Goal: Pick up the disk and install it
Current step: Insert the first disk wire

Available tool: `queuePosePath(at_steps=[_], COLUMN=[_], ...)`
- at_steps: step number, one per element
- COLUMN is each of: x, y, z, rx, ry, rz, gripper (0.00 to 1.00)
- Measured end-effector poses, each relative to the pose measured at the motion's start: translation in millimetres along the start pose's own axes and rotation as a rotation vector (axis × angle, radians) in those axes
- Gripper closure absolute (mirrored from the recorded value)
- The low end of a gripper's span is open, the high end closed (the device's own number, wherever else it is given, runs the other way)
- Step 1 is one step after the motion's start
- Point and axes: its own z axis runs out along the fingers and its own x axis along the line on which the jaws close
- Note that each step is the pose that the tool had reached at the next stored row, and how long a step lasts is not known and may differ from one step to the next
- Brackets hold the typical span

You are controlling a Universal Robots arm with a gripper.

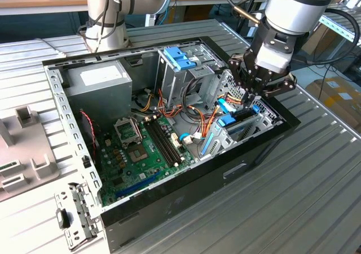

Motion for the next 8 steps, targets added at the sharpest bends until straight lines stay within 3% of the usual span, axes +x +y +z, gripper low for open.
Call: queuePosePath(at_steps=[8], x=[0.0], y=[0.0], z=[0.1], rx=[-0.0012], ry=[0.0015], rz=[0.021], gripper=[0.83])
